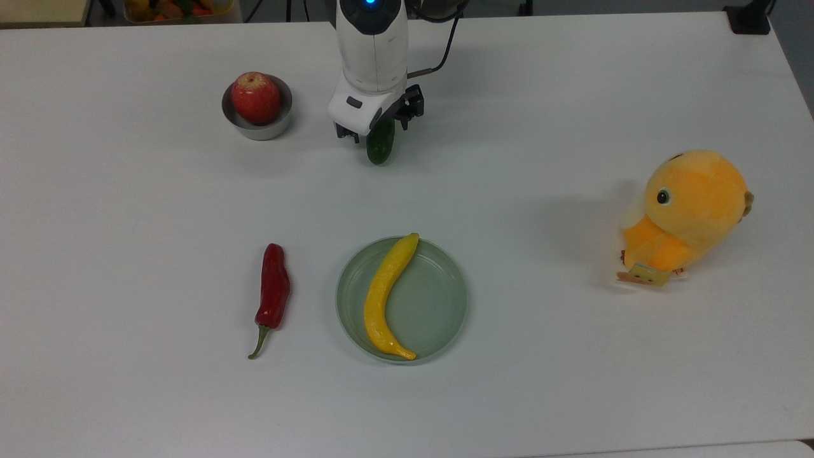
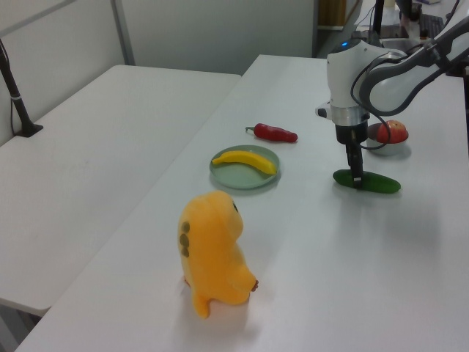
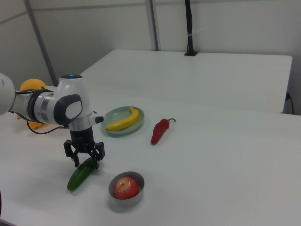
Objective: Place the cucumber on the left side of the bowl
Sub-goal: 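Lower the gripper around the cucumber and close it, then lift the cucumber and carry it beside the silver bowl with the apple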
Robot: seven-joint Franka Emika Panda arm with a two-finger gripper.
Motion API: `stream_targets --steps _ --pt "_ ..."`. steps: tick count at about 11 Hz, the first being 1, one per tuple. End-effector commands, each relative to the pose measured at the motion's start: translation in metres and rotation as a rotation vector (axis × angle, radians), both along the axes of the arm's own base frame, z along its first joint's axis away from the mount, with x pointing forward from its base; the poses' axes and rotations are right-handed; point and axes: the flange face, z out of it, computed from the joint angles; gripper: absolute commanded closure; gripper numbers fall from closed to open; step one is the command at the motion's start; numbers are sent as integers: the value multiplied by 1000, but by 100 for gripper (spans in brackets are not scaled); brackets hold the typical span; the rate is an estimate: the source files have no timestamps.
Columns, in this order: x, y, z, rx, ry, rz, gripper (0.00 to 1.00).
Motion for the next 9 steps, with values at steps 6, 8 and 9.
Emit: stream_targets --steps 6,8,9 --pt "-8 -11 17 -17 8 -31 100" --pt "-9 -18 25 -19 11 -43 100" --pt "-9 -23 29 -18 7 -52 100"
